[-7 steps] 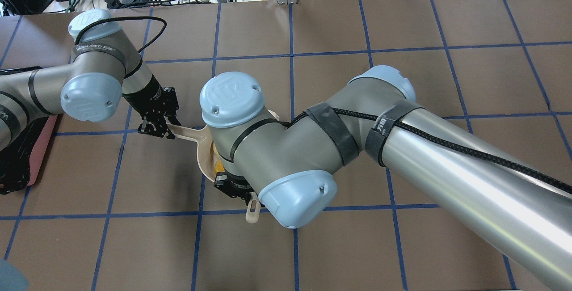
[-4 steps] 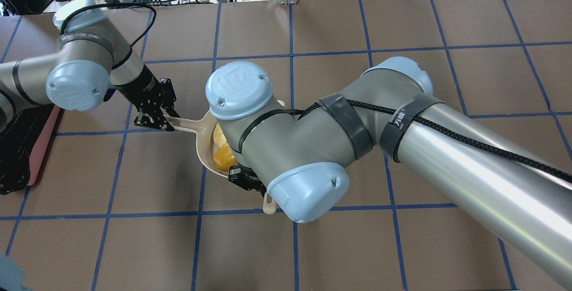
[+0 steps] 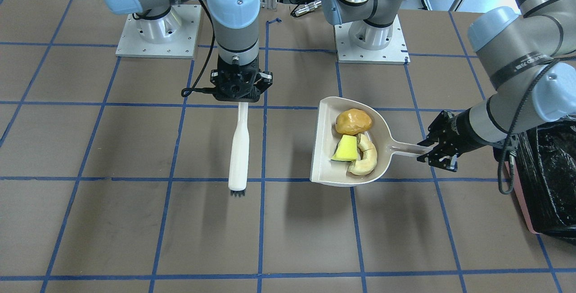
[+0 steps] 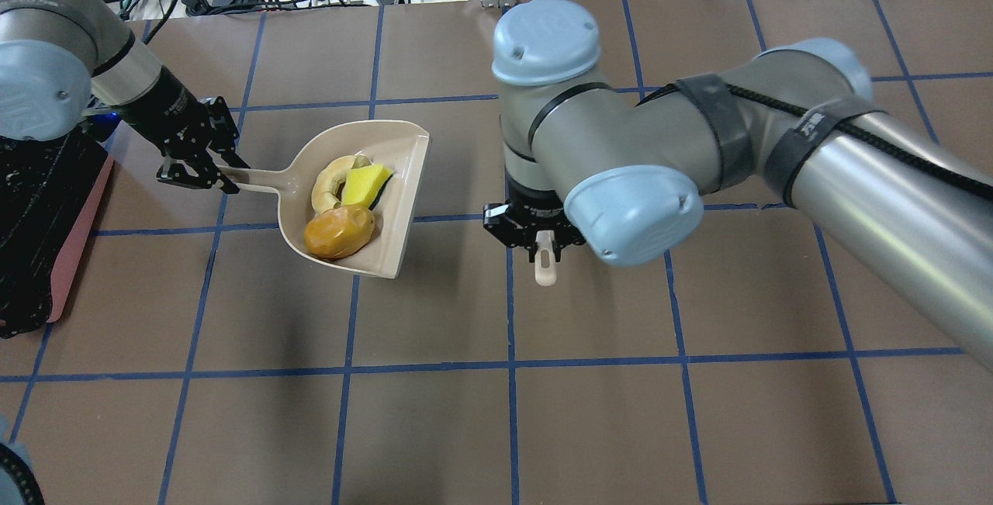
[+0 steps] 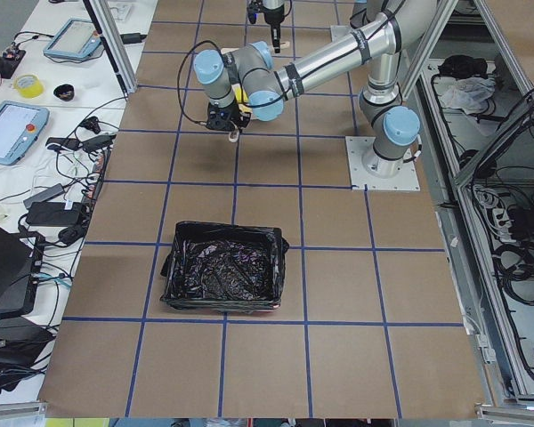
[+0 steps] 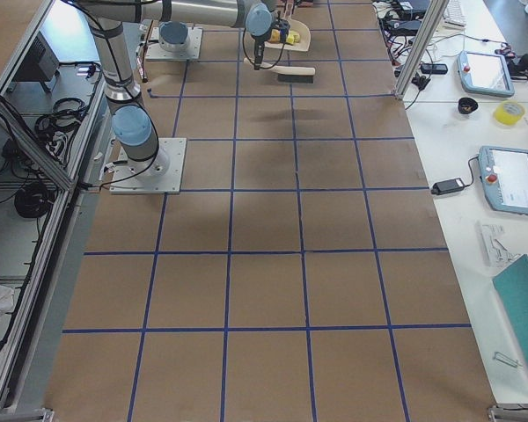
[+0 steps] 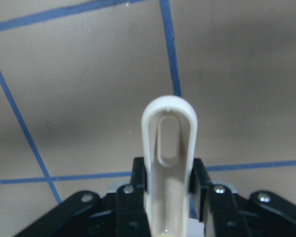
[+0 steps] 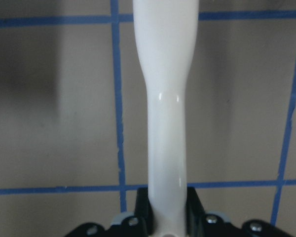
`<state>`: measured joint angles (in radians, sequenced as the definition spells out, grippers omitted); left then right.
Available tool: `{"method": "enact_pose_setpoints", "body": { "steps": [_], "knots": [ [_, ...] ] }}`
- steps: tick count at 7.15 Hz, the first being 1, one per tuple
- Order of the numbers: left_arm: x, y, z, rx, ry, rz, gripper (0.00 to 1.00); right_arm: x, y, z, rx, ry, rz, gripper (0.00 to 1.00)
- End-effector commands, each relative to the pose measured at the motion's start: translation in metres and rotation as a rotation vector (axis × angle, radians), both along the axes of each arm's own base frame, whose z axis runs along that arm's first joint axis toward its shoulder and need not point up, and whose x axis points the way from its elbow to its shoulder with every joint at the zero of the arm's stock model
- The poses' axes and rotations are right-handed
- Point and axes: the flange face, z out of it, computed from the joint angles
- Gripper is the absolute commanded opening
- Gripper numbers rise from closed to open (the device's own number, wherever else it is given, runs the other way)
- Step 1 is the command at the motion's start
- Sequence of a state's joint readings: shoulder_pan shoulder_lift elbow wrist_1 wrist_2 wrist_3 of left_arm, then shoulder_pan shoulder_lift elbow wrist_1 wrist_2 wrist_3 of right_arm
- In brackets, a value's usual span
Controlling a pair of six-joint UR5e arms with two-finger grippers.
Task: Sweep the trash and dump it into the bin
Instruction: 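Carry the dustpan to the black bin with left gripper while right withdraws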
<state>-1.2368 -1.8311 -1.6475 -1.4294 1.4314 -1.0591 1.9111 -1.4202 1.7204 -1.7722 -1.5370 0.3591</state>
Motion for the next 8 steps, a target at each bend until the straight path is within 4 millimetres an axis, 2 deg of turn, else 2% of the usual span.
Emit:
{"method": "enact_pose_setpoints", "body": {
  "steps": [1,2,3,4,5,6,7,8],
  "knots": [
    [0.075,-0.015,0.009,-0.022,-0.036,0.054,0.00,-0.073,-0.060,0.009,-0.034,0.005,0.061,0.00],
    [0.110,-0.023,0.015,-0.005,-0.035,0.105,0.00,-0.116,-0.077,0.006,-0.033,0.055,0.096,0.00],
    [0.155,-0.031,0.031,-0.010,-0.039,0.163,0.00,-0.169,-0.094,0.004,-0.026,0.051,0.098,0.00],
    [0.186,-0.037,0.040,0.000,-0.034,0.195,0.00,-0.218,-0.104,0.003,-0.022,0.048,0.096,0.00],
    [0.207,-0.045,0.046,-0.004,-0.056,0.205,0.00,-0.259,-0.108,-0.001,-0.008,0.066,0.100,0.00],
    [0.240,-0.048,0.046,-0.002,-0.072,0.234,0.00,-0.294,-0.114,-0.019,0.029,0.063,0.057,0.00],
    [0.271,-0.045,0.058,-0.005,-0.077,0.238,0.00,-0.325,-0.118,-0.032,0.050,0.050,0.007,0.00],
    [0.297,-0.050,0.071,-0.014,-0.102,0.248,0.00,-0.356,-0.124,-0.053,0.073,0.029,-0.005,0.00]
  ]
}}
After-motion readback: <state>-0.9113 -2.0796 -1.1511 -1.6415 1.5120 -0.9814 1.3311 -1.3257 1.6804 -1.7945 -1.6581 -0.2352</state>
